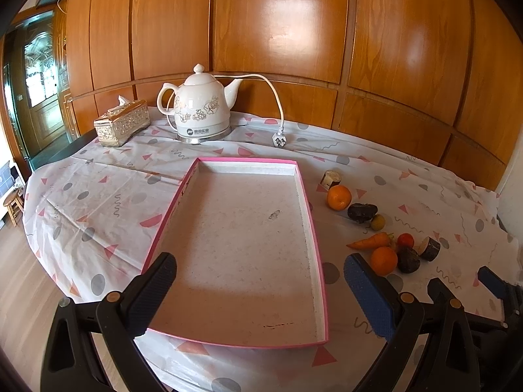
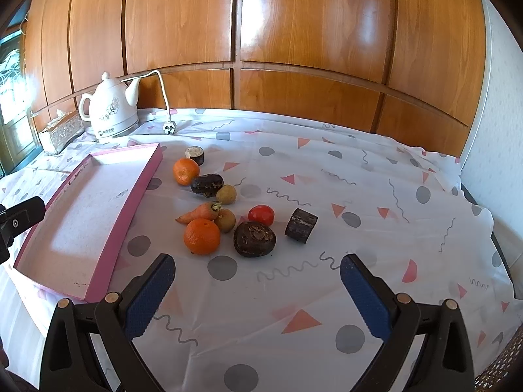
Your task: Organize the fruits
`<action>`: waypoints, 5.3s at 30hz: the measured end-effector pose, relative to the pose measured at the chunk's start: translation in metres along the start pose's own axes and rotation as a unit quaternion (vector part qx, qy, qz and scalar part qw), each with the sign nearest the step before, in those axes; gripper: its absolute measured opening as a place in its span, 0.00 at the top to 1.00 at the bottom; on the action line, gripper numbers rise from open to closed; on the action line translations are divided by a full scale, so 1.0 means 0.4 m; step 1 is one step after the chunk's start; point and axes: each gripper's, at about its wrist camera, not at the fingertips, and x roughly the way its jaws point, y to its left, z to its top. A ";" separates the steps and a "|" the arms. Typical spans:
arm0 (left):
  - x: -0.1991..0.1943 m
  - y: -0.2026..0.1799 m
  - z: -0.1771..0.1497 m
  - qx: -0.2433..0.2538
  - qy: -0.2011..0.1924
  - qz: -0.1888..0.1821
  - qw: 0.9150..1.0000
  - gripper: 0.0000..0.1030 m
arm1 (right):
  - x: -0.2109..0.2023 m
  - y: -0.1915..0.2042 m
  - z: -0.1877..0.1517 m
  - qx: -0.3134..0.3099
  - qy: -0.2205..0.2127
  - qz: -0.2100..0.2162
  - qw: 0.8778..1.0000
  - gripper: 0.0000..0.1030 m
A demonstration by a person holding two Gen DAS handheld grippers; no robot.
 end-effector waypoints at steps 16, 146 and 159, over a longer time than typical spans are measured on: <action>-0.014 -0.017 0.003 0.011 -0.004 -0.006 1.000 0.00 | -0.005 -0.009 0.001 0.007 -0.004 0.001 1.000 0.00; 0.126 0.158 -0.012 -0.060 0.102 0.001 0.993 0.32 | 0.203 -0.055 0.004 0.043 0.139 0.131 0.981 0.69; 0.080 0.194 -0.021 -0.084 0.077 0.042 0.993 0.23 | 0.177 -0.113 -0.031 0.071 0.136 0.079 0.985 0.67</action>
